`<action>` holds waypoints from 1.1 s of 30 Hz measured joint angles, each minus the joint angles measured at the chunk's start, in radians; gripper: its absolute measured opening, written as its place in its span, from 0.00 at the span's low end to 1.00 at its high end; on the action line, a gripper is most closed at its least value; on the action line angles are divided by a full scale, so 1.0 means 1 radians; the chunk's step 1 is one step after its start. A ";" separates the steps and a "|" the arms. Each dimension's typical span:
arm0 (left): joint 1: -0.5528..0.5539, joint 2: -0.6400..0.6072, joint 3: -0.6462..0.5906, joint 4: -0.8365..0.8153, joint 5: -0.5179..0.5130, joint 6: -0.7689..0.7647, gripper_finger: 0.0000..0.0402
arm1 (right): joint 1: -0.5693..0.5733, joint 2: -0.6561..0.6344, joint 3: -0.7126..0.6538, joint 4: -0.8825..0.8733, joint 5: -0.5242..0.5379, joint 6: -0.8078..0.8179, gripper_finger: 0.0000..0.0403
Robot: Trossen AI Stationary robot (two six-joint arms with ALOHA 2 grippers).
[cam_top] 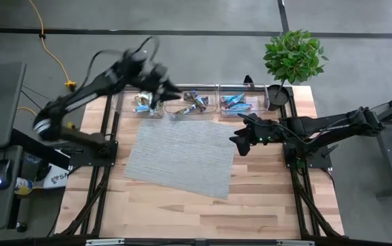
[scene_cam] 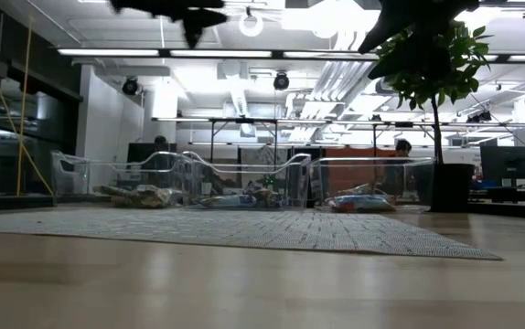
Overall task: Pick and place Granola Bars by type
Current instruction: Return to Home Position
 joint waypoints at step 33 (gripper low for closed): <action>-0.532 -0.823 -1.028 0.556 -0.767 -0.421 0.05 | 0.138 -0.521 -0.514 0.553 0.309 -0.116 0.46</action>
